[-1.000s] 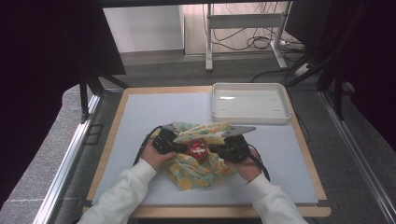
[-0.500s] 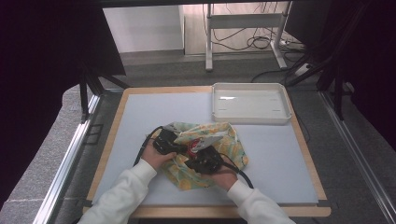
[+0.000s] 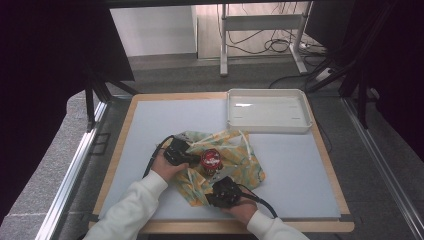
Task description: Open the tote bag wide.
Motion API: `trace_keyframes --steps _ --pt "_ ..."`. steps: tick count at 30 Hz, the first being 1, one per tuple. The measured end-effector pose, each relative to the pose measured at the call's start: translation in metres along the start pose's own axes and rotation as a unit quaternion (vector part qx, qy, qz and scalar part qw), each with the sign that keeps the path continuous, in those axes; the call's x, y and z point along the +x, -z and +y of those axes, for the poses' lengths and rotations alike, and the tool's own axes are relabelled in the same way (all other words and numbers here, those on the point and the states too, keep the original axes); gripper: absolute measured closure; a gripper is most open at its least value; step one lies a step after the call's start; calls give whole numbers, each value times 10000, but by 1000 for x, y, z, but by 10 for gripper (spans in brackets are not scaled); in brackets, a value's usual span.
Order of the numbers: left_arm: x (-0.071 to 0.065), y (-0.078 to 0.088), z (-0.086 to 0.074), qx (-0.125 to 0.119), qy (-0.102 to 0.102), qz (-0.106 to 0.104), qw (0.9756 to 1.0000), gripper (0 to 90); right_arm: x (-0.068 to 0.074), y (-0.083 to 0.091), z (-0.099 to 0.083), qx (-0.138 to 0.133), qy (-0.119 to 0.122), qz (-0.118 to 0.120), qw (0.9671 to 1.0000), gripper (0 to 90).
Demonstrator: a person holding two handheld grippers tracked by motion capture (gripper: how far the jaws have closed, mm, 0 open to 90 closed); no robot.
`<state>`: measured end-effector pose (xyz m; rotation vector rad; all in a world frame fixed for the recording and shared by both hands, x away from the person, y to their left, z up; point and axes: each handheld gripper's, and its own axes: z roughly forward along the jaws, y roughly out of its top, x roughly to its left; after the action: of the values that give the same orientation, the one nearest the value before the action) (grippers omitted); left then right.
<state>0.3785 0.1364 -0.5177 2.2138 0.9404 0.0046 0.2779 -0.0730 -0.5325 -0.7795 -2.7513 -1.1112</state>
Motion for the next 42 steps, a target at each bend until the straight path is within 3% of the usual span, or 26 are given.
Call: trace_keyframes --steps 7,14,18,25,29,36,38,42 --pt "0 -1 0 -22 3 -3 10000 900 -1 6 -5 -56 -64 0 10000 888" --pt "1 0 -1 -45 13 -10 10000 900 -14 31 1 -468 -234 -211 9984 888" --pt "1 1 -1 -40 9 -1 10000 900 -23 36 -12 -301 -466 -295 9980 888" --pt "1 0 -2 -41 14 -1 10000 900 -27 39 -25 -176 -586 -326 9976 888" --pt "0 2 -1 -103 -24 9 9999 899 -26 41 -22 -254 -525 -355 9977 888" --pt "-2 18 2 -539 -49 -63 9985 900 -28 64 -12 -836 -495 -522 9939 888" --pt "-2 21 2 -608 -71 -45 9981 900 -29 66 -11 -878 -485 -539 9935 888" --pt "-3 39 5 -1026 -42 -95 9947 899 -29 69 -9 -989 -485 -543 9924 888"
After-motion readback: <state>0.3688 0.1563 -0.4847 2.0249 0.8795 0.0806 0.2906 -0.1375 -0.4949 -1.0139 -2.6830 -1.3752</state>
